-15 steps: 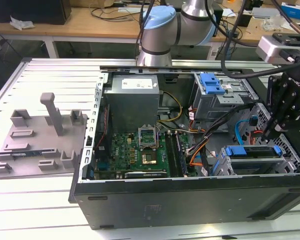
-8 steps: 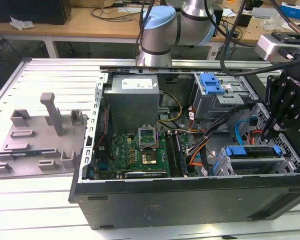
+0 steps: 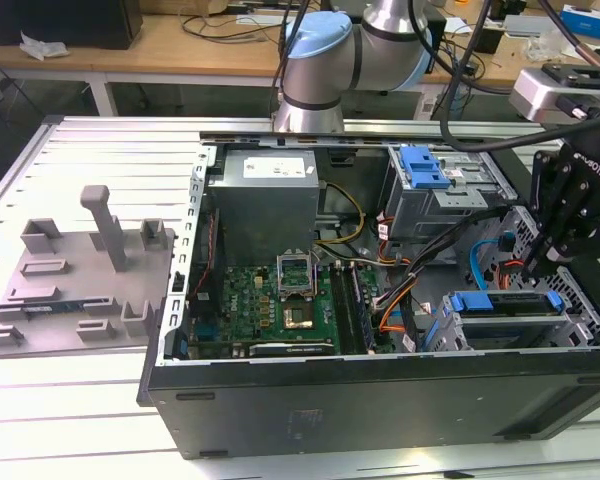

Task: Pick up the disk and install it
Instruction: 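Insert the first disk wire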

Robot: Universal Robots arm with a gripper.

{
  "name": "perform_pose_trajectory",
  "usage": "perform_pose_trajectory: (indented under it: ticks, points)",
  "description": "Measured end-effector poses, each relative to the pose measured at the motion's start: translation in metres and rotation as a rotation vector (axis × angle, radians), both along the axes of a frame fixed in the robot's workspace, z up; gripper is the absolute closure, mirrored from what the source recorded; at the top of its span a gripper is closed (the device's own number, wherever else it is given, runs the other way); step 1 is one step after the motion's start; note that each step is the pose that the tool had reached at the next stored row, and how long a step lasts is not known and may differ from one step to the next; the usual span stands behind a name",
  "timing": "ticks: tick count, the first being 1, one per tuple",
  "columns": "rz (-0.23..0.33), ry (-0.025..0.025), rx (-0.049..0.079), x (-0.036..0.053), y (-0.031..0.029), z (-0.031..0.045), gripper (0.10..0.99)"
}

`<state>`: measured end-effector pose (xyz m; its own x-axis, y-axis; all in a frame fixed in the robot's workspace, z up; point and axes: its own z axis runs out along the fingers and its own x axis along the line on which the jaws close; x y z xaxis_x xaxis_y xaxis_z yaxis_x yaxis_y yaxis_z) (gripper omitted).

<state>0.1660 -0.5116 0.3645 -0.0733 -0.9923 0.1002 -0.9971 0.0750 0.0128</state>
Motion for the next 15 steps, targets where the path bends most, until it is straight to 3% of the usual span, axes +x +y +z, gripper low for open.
perform_pose_trajectory:
  ticks: [8,15]
  points:
    - [0.002,-0.0044,0.000,0.0000,-0.0001,-0.0018,0.918]
    - [0.004,-0.0044,-0.001,-0.0001,-0.0002,-0.0022,0.918]
